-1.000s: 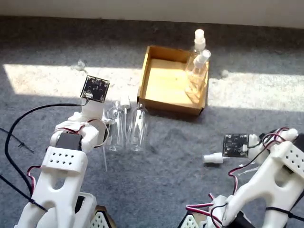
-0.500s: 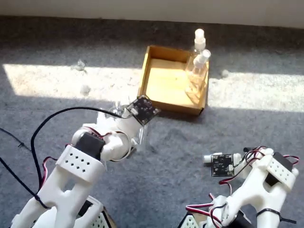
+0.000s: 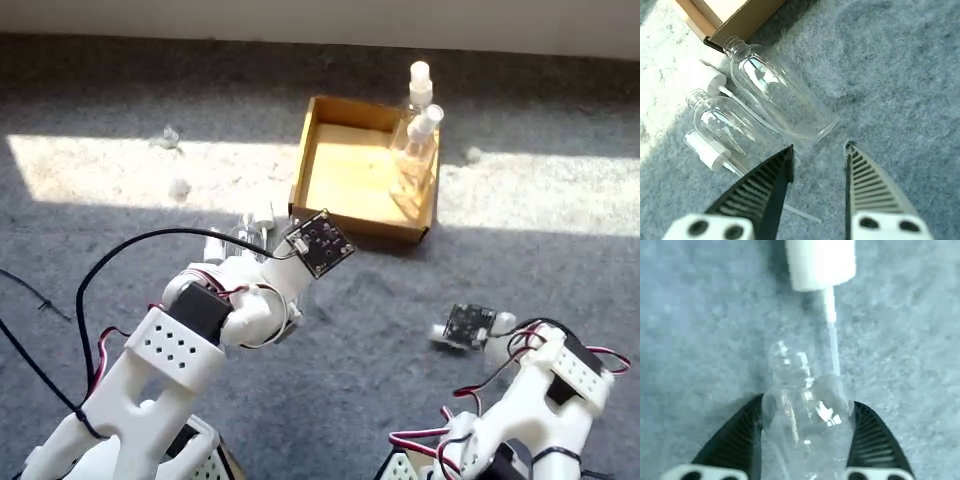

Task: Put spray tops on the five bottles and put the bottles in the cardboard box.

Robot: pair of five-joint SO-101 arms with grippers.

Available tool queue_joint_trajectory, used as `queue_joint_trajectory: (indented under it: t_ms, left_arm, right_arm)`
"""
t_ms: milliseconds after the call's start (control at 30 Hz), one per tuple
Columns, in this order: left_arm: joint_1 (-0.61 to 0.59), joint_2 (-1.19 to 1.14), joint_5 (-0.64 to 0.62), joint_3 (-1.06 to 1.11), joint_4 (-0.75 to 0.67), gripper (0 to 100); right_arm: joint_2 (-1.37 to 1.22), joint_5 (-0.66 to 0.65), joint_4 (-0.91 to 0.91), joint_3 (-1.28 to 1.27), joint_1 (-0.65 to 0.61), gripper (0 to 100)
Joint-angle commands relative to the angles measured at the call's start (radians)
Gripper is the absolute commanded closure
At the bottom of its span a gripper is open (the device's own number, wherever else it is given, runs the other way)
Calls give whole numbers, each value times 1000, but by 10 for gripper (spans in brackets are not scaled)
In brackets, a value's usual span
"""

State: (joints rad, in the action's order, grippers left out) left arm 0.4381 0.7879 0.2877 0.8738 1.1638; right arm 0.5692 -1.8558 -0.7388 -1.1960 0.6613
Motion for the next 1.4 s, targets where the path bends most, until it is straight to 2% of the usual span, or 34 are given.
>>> queue_joint_trajectory:
  t_ms: [0,133,267,400,467,633,833,900,967,1100,1200,1267,1367]
  left_arm:
    - [2,-2,3,-44,8,836]
    - [-68,4,3,12,-2,836]
    - [-173,1,5,65,-43,836]
    - [-203,1,8,96,-95,836]
    - [-202,2,9,93,-94,836]
    - [-193,-4,6,58,-94,834]
    - [-65,-4,-44,41,-94,835]
    - [-50,-2,-54,42,-94,836]
    - [-94,4,-54,47,-94,836]
    - [-329,5,-55,47,-98,836]
    - [-456,-1,-54,54,-101,836]
    - [-484,-1,-52,97,-114,835]
    - [-483,4,-52,163,-204,835]
  right_arm:
    - [10,371,131,2,-88,901]
    - [12,671,234,33,-170,901]
    - [12,850,65,205,-245,901]
    - [8,891,-193,423,-272,902]
    - [8,922,-257,510,-254,920]
    - [-1,956,-303,561,-151,964]
    - [1,956,-305,565,-185,964]
    - [1,957,-311,568,-245,964]
    - [1,971,-378,570,-349,965]
    - [-2,1122,-463,567,-653,965]
    - [-24,1162,-461,564,-840,965]
    - [-84,1163,-461,568,-943,965]
    - [-225,1165,-461,575,-1043,964]
